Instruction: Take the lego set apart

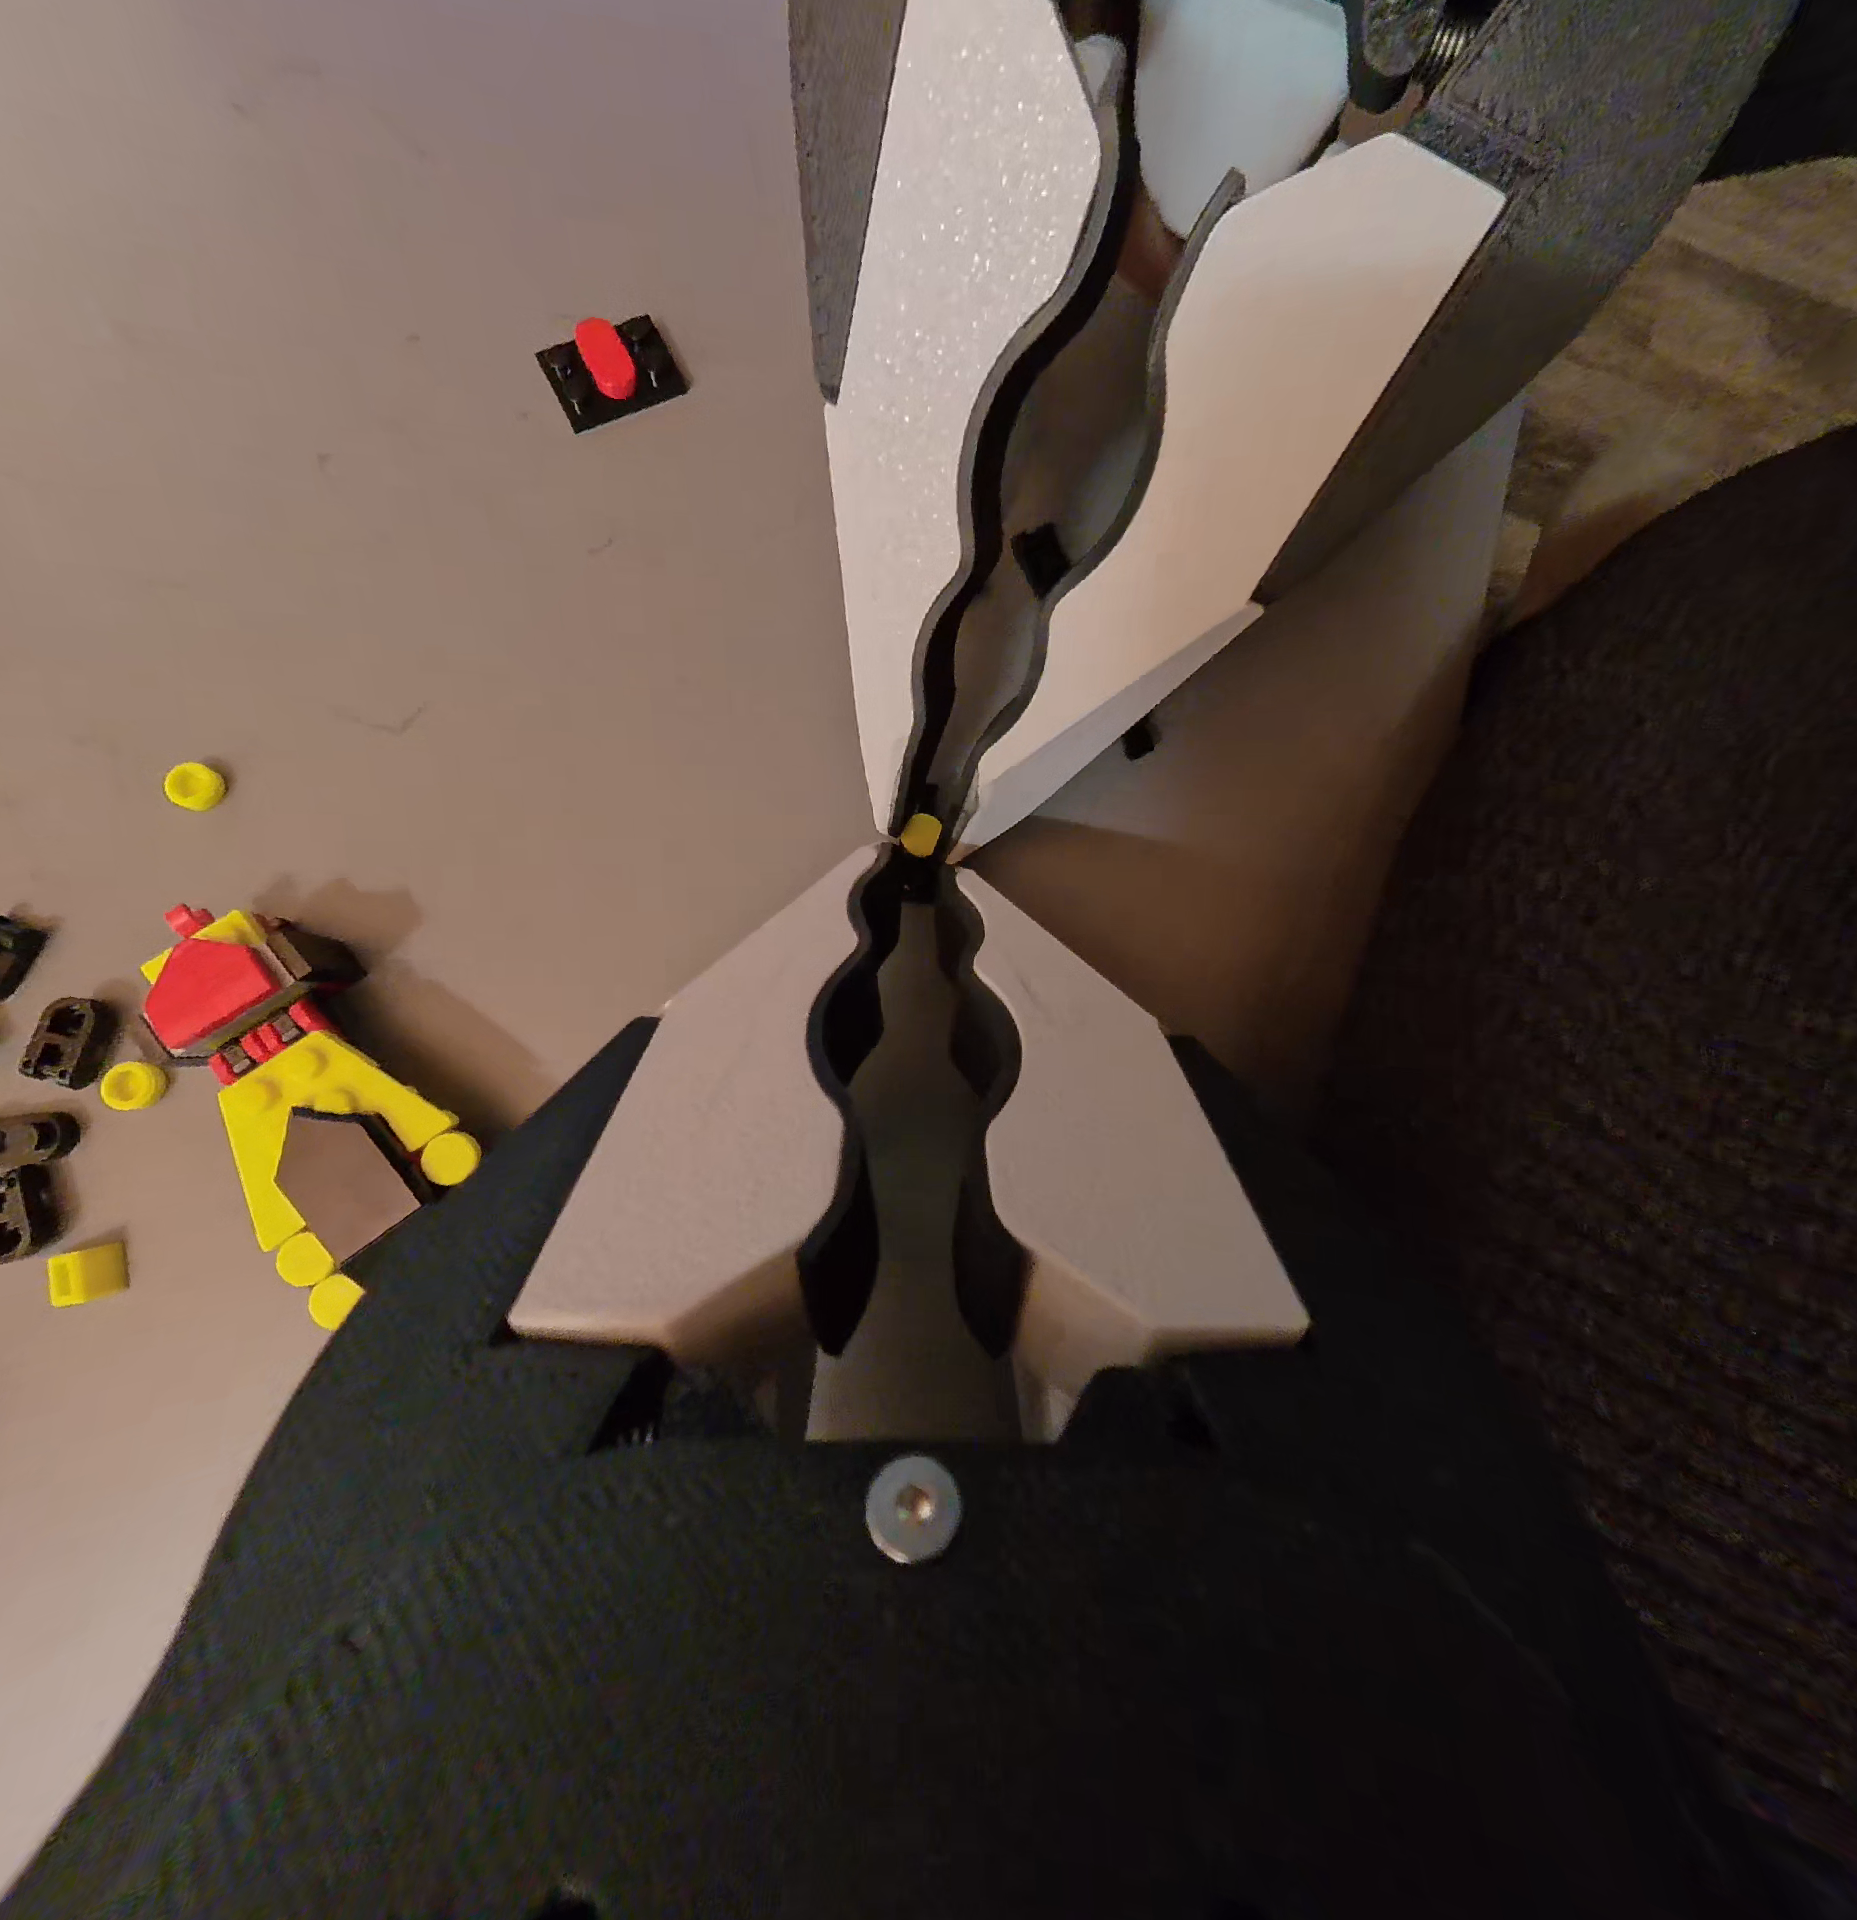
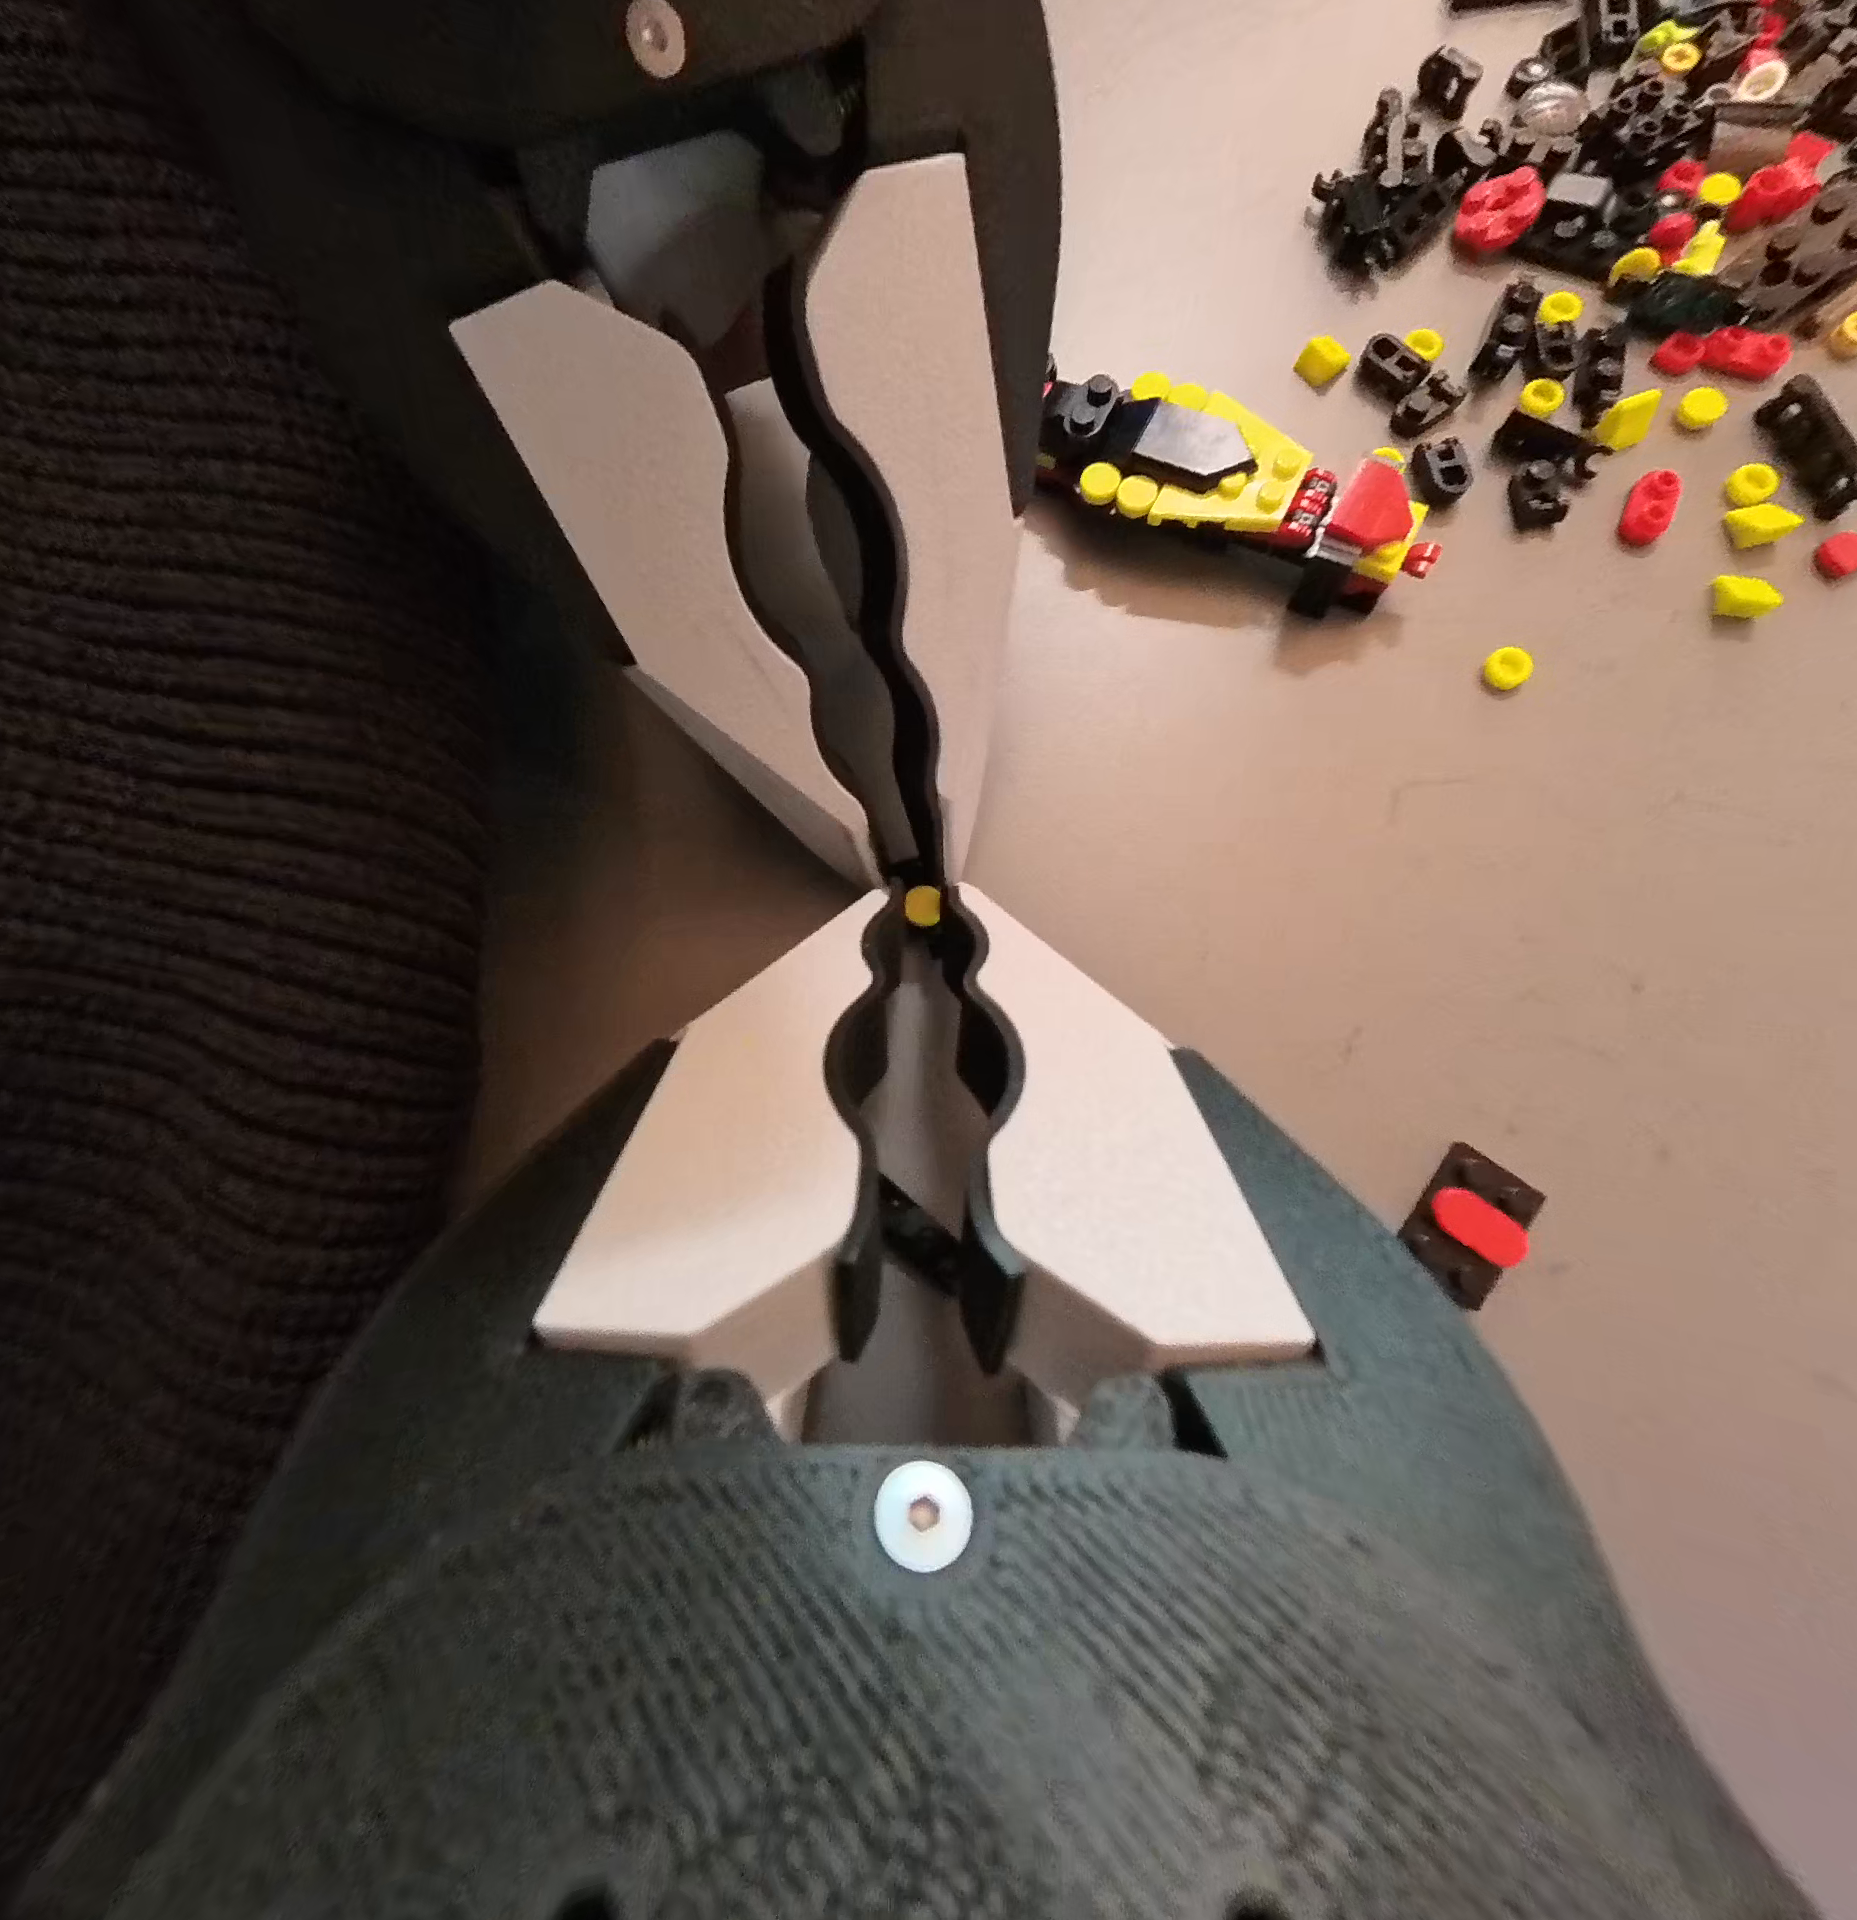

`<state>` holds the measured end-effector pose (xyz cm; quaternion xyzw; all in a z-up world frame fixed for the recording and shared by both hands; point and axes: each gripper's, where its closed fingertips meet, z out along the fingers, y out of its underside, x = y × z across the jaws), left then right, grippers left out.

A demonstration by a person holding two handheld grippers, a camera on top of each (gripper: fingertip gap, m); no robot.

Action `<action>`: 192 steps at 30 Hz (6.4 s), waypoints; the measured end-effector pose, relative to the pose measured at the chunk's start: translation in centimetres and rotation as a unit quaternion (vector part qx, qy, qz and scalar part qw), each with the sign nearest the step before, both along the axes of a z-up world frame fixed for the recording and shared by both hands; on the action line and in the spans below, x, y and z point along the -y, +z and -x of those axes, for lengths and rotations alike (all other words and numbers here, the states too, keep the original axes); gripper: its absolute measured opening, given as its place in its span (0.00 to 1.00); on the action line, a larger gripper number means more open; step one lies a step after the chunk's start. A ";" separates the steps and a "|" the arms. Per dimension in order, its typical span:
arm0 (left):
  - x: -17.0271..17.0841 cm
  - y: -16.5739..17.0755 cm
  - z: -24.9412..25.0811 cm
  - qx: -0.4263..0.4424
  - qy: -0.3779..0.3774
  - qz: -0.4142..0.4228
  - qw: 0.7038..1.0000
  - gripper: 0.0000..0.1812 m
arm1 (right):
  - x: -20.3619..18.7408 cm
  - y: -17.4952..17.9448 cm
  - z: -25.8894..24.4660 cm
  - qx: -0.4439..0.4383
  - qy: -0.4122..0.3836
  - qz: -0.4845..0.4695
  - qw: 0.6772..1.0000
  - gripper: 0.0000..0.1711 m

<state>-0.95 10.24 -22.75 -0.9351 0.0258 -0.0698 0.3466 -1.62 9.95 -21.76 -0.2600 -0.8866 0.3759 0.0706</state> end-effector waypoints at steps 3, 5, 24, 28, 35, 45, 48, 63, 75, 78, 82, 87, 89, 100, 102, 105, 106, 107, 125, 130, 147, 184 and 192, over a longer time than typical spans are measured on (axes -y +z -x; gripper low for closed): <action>0.0 0.0 0.0 -0.002 0.003 0.003 1.000 0.04 | 0.0 0.3 0.0 -0.001 -0.001 0.008 1.000 0.03; 0.0 0.0 0.0 -0.006 0.003 0.003 1.000 0.04 | 0.1 0.8 0.0 -0.002 -0.003 0.024 1.000 0.02; -0.1 0.0 -0.3 0.023 -0.008 -0.003 1.000 0.04 | 0.0 -0.4 -0.3 -0.046 0.026 -0.035 0.998 0.04; 0.1 -0.1 -0.3 0.014 -0.015 0.000 1.000 0.04 | 0.2 -0.5 -0.5 -0.023 0.030 -0.014 0.999 0.03; 0.1 -0.1 -0.3 0.024 -0.017 0.001 1.000 0.04 | 0.3 -0.6 -0.5 -0.013 0.038 0.010 0.999 0.04; 0.2 0.0 -0.5 0.030 -0.015 0.006 0.999 0.03 | 0.3 -0.8 -0.7 -0.034 0.052 -0.017 0.998 0.04; 0.2 0.0 -0.5 0.034 -0.013 0.011 0.999 0.03 | 0.4 -0.8 -0.8 -0.049 0.062 -0.035 0.996 0.04; 0.1 0.1 -0.7 0.026 -0.001 0.020 0.999 0.03 | 0.4 0.0 -1.1 -0.040 0.054 -0.013 0.998 0.03; -0.8 4.1 2.2 0.130 0.079 -0.101 0.983 0.04 | -1.1 3.0 0.9 -0.038 -0.016 0.097 0.994 0.04; -0.1 4.1 3.3 0.130 0.079 -0.112 0.982 0.06 | -1.6 1.7 0.7 -0.043 -0.011 0.066 0.997 0.04; 0.6 1.4 2.2 0.064 0.034 -0.042 0.996 0.15 | 0.1 1.0 0.5 -0.050 0.015 0.045 0.998 0.04; 0.9 0.5 2.6 -0.023 0.018 -0.017 0.999 0.22 | 0.7 -0.1 0.6 -0.041 0.008 0.023 0.999 0.07; 0.8 0.8 2.5 -0.006 0.018 -0.029 0.999 0.19 | 0.5 -0.3 0.6 -0.039 0.005 0.019 0.999 0.15; 0.5 0.5 1.0 -0.022 -0.024 -0.030 0.999 0.12 | 0.1 1.3 0.8 -0.046 -0.003 0.051 0.998 0.17; 0.4 0.3 0.8 -0.022 -0.027 -0.028 0.999 0.10 | 0.2 1.2 0.7 -0.046 -0.002 0.047 0.998 0.17; 0.4 0.2 0.7 -0.023 -0.028 -0.025 0.999 0.05 | 0.2 1.0 0.7 -0.044 -0.002 0.041 0.998 0.16; 0.5 0.2 0.7 -0.021 -0.027 -0.024 0.999 0.04 | 0.2 1.0 0.7 -0.043 -0.003 0.039 0.998 0.16; 0.5 0.2 0.7 -0.019 -0.026 -0.023 0.999 0.03 | 0.1 1.0 0.7 -0.044 -0.003 0.038 0.998 0.15; 0.7 0.2 0.1 -0.005 -0.026 0.000 1.000 0.02 | 1.0 0.2 0.0 -0.023 0.018 0.037 0.999 0.05; 0.7 0.1 0.1 0.004 -0.018 0.006 1.000 0.02 | 1.0 -0.1 -0.1 -0.016 0.020 0.032 0.999 0.02; 0.8 0.1 -0.3 0.020 -0.027 0.008 0.999 0.03 | 0.9 -0.5 -0.3 -0.029 0.043 0.014 0.999 0.04; 0.2 0.2 -0.7 -0.031 -0.004 0.007 0.999 0.00 | -2.3 5.1 0.7 -0.093 -0.022 0.094 0.991 0.00; -0.5 2.7 1.0 0.028 0.046 -0.065 0.996 0.00 | -3.3 3.9 2.2 -0.107 -0.102 0.034 0.989 0.05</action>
